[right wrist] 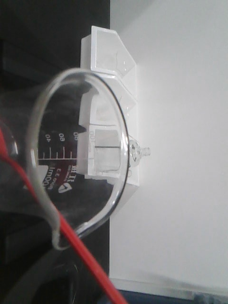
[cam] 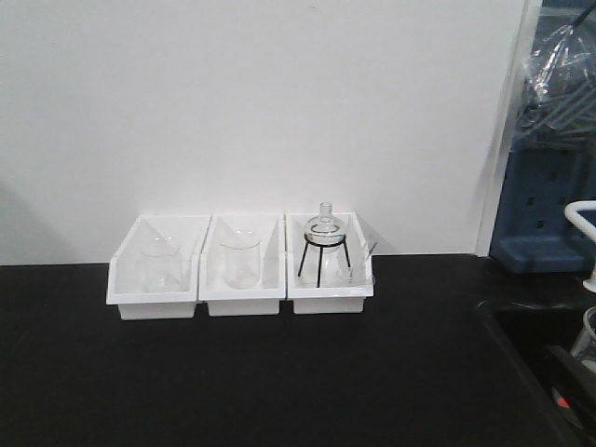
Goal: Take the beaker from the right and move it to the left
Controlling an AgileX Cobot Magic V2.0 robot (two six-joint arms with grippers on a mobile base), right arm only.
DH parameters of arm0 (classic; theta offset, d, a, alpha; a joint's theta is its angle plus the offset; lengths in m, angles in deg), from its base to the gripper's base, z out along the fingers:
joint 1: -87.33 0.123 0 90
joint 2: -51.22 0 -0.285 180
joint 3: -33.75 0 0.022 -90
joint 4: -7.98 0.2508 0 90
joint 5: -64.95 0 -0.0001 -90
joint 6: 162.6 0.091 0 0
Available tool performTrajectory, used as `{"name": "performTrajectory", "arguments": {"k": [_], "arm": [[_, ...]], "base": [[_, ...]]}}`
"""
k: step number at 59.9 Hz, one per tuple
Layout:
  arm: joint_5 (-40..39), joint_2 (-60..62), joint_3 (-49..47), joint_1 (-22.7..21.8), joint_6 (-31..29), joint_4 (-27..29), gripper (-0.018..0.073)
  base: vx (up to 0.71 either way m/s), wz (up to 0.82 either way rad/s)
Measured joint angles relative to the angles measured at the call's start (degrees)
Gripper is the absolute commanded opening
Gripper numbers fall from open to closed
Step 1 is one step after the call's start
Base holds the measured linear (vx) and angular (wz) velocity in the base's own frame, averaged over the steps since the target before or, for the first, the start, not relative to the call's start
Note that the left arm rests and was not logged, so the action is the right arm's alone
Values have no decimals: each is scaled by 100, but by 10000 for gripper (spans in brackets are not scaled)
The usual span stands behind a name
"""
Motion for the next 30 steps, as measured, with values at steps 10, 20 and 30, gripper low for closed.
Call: {"name": "performTrajectory", "arguments": {"k": [10, 20, 30], "arm": [[0, 0, 0, 0, 0, 0, -3], [-7, 0, 0, 0, 0, 0, -3], [-7, 0, 0, 0, 0, 0, -3]], "base": [[4, -16], [0, 1], [0, 2]]}}
